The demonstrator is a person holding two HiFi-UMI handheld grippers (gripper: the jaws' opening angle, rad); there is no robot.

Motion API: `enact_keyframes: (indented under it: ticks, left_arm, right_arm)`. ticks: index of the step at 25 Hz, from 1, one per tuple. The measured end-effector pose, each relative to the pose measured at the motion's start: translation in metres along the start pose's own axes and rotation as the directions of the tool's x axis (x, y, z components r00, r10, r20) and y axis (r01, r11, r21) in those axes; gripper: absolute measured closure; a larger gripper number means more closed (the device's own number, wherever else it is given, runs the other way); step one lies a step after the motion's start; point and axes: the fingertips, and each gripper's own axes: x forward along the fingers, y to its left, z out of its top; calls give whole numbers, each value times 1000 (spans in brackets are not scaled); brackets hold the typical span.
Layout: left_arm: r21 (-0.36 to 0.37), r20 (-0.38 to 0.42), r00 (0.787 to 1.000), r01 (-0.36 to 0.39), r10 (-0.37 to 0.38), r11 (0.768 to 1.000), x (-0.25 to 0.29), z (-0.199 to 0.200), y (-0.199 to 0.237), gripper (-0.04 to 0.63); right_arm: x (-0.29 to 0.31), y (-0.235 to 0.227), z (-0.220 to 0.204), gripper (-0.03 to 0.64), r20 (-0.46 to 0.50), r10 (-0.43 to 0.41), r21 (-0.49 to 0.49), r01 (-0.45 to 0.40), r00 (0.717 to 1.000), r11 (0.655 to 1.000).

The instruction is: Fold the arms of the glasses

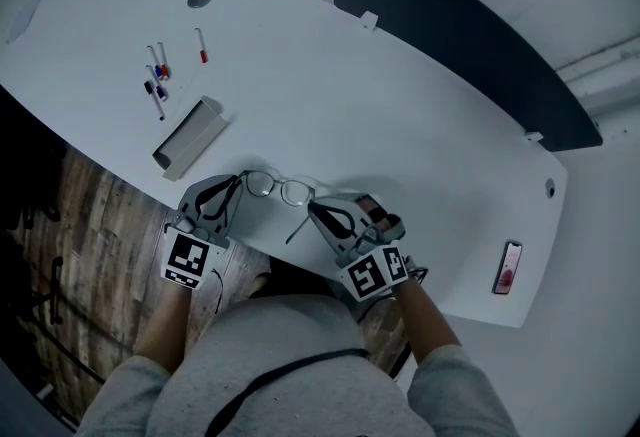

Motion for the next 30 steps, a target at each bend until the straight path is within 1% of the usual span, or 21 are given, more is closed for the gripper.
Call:
enact_keyframes:
  ticks: [3,8,10,11,16,21,26,30]
  left_arm:
    - [-16,-12,1000,28,-28,999,-1,-3,-2,568]
    - [-31,-29,998,50,-50,998,-3,-5,-6,568]
    - [-32,-35,998,58,-59,998,-3,-6,-8,569]
    - [-32,-37,997,60,-61,998,-3,-7,-9,569]
    - [-34,-43,997,59,-60,998,-4,-10,-11,568]
    - [-58,-39,998,52,-55,997,-6,-13,-11,568]
    - [-73,-31,998,45,-48,996,-7,-13,-12,568]
    - [-79,-28,998,48,-50,996,-6,-12,-10,568]
  right_arm:
    - [2,-5,-1,580,19,10,139,-12,1000,990]
    - [7,-13,-5,580,24,-7,312,-1,1000,950]
    - [9,-15,-8,580,5,-14,361,11,1000,933]
    - [10,-16,-9,580,-9,-17,364,19,1000,931]
    - [17,-12,-14,580,-109,-9,282,39,994,958]
    - [22,-15,-15,580,-179,-27,252,73,983,965]
    - [30,-10,-12,580,-239,-30,108,58,971,992]
    - [40,-3,-10,580,-277,-21,-9,19,961,1000]
